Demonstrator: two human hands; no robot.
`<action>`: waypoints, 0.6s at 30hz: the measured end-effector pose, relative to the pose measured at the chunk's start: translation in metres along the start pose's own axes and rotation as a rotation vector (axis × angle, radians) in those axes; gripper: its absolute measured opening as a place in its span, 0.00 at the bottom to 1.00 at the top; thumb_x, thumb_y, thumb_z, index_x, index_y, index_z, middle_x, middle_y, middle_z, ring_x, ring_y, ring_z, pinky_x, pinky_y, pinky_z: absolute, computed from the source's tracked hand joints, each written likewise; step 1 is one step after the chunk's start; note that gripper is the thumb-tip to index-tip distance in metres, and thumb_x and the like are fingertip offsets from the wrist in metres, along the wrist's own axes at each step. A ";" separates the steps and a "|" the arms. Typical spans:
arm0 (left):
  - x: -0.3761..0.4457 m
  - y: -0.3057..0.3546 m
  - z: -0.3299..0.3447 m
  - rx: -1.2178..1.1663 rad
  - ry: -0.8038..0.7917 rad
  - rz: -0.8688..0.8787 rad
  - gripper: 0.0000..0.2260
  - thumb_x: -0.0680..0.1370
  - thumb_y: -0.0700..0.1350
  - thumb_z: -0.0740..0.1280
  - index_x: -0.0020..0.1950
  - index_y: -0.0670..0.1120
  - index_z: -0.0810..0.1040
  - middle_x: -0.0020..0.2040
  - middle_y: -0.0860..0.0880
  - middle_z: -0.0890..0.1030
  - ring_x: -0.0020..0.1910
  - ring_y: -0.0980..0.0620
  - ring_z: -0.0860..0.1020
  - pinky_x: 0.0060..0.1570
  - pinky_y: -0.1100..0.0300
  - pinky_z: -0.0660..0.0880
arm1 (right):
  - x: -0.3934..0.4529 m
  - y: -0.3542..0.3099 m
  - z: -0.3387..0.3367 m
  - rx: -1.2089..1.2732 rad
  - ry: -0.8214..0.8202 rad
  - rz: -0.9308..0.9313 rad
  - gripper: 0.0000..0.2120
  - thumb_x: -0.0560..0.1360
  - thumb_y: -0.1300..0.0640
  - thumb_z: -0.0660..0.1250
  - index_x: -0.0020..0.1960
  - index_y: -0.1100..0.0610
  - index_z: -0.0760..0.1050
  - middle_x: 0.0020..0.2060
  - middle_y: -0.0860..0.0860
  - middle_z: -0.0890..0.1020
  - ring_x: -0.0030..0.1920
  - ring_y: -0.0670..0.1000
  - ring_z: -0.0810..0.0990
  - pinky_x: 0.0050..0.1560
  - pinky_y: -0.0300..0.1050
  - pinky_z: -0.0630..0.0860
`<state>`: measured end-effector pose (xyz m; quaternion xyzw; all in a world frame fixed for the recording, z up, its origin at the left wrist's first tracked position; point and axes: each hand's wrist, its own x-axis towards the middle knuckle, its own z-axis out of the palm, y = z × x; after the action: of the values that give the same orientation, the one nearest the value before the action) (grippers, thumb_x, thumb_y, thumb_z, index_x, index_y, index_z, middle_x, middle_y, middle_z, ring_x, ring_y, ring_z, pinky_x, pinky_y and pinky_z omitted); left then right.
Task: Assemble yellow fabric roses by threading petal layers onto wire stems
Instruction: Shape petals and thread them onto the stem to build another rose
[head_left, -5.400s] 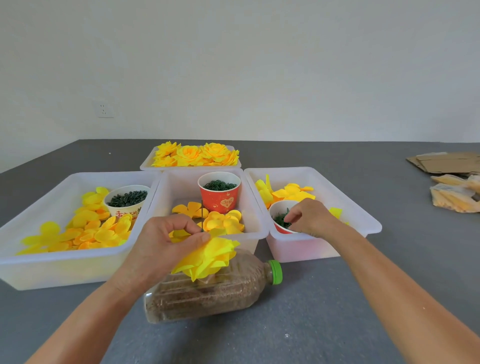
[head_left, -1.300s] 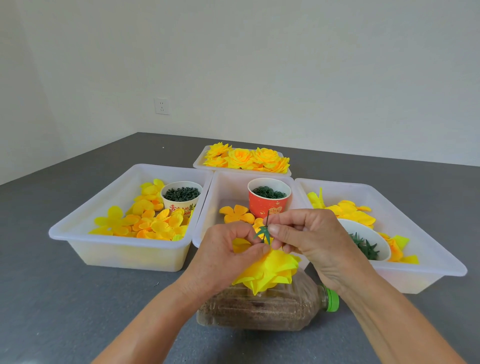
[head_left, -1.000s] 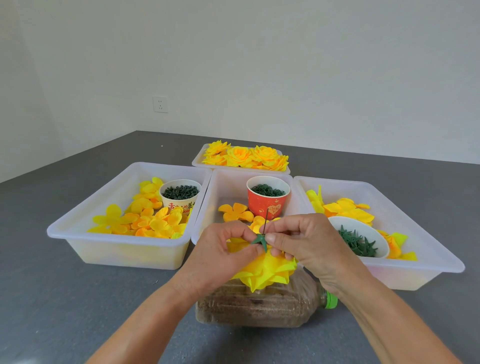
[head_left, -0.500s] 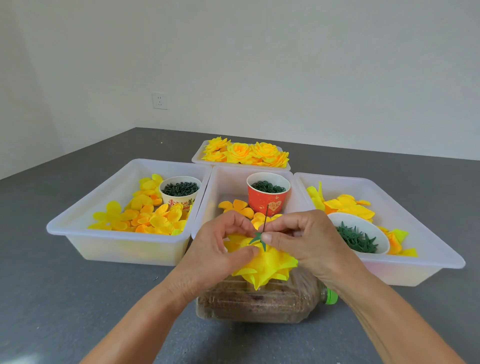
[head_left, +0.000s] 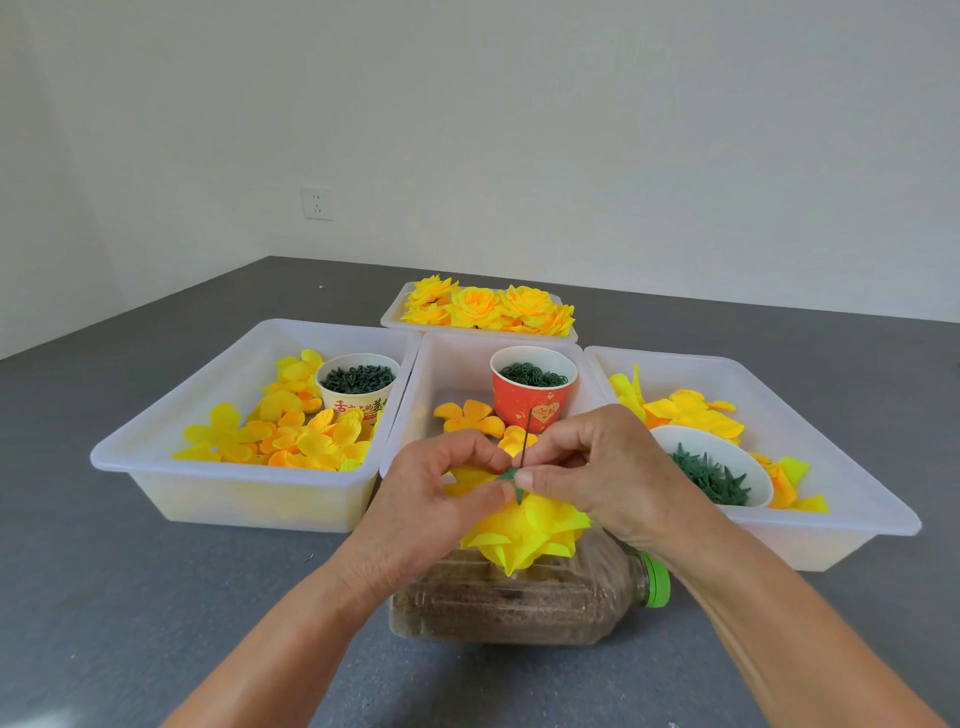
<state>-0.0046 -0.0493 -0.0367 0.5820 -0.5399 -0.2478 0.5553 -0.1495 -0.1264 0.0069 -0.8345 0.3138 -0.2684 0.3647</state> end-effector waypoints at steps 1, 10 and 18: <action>0.000 0.000 0.000 -0.005 0.009 -0.004 0.04 0.69 0.43 0.74 0.41 0.50 0.82 0.37 0.56 0.81 0.39 0.58 0.78 0.43 0.56 0.77 | 0.000 0.000 0.000 -0.011 0.004 -0.003 0.06 0.68 0.62 0.75 0.34 0.54 0.82 0.28 0.44 0.81 0.31 0.38 0.77 0.38 0.36 0.74; 0.006 0.008 0.001 0.063 0.069 0.080 0.04 0.72 0.37 0.72 0.39 0.46 0.83 0.41 0.52 0.84 0.46 0.54 0.81 0.52 0.53 0.76 | 0.003 0.000 -0.004 0.088 0.001 0.054 0.06 0.65 0.65 0.76 0.35 0.55 0.83 0.28 0.46 0.82 0.31 0.40 0.77 0.39 0.40 0.75; 0.007 0.011 -0.002 0.198 0.070 0.112 0.12 0.71 0.39 0.73 0.34 0.54 0.79 0.38 0.55 0.83 0.45 0.59 0.79 0.49 0.60 0.75 | 0.006 0.004 -0.005 0.066 -0.055 0.076 0.05 0.65 0.63 0.77 0.35 0.55 0.83 0.29 0.47 0.82 0.33 0.42 0.78 0.41 0.42 0.76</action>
<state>-0.0049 -0.0526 -0.0236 0.6115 -0.5735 -0.1412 0.5265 -0.1502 -0.1345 0.0084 -0.8165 0.3260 -0.2418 0.4106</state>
